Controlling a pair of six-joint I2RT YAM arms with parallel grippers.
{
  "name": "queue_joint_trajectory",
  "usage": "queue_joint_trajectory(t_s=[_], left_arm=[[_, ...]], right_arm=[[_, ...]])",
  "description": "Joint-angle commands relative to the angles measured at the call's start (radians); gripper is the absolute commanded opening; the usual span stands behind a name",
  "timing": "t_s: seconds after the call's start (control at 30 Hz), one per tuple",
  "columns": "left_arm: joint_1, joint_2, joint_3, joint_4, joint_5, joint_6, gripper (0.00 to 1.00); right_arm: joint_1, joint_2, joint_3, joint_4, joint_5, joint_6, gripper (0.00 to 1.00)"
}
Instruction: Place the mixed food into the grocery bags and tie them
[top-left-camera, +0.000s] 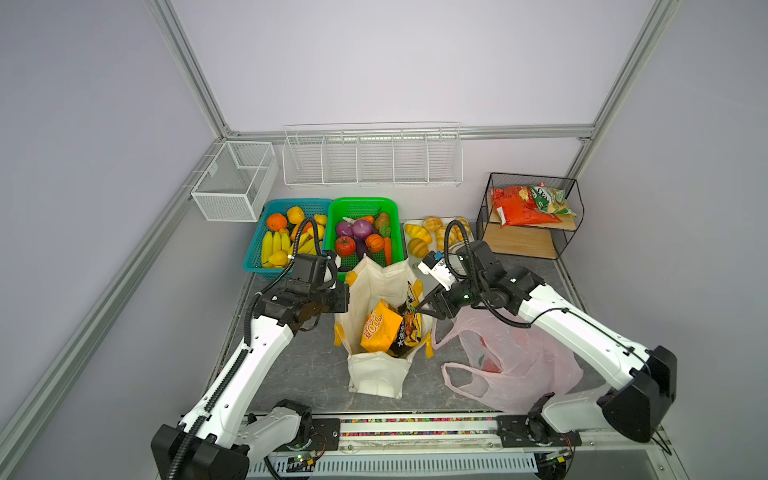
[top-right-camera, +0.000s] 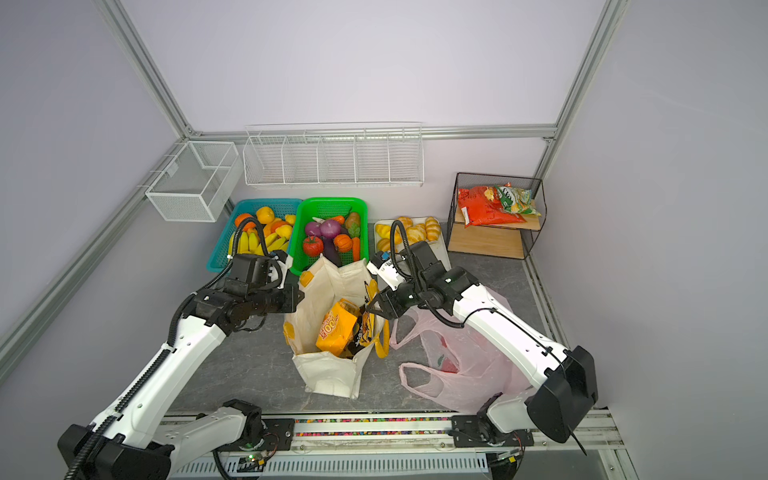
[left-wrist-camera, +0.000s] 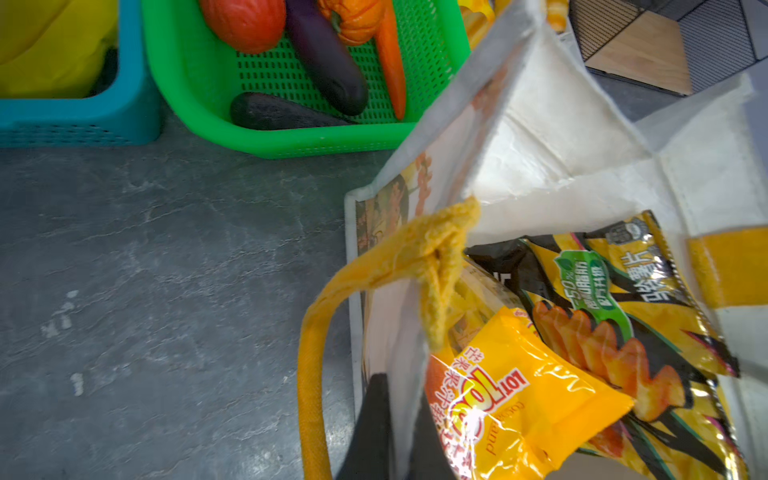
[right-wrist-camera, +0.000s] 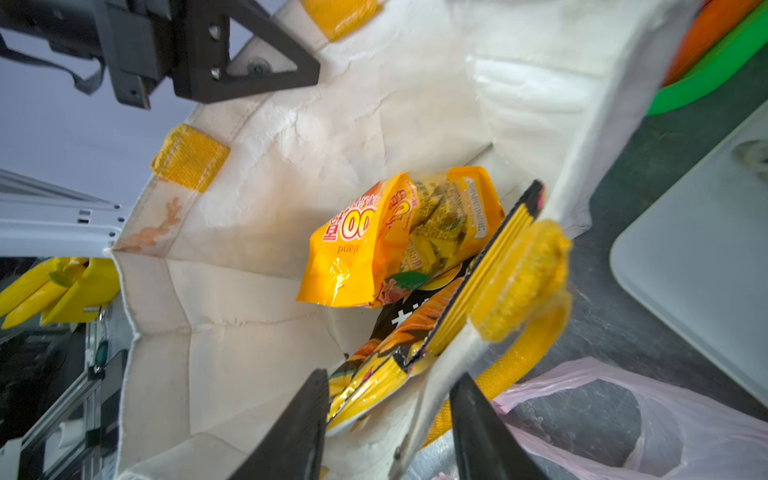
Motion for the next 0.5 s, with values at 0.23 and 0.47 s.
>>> queue_joint_trajectory(t_s=[0.23,0.47], left_arm=[[0.275,-0.075,-0.001,-0.056,-0.353,0.012,0.0],[0.491,-0.061,-0.07,0.114,-0.461,0.035,0.0]], right_arm=[[-0.034,-0.109,-0.139,0.263,0.196,0.073,0.56],[-0.041,-0.167,-0.206,0.269,0.233,0.08,0.58]])
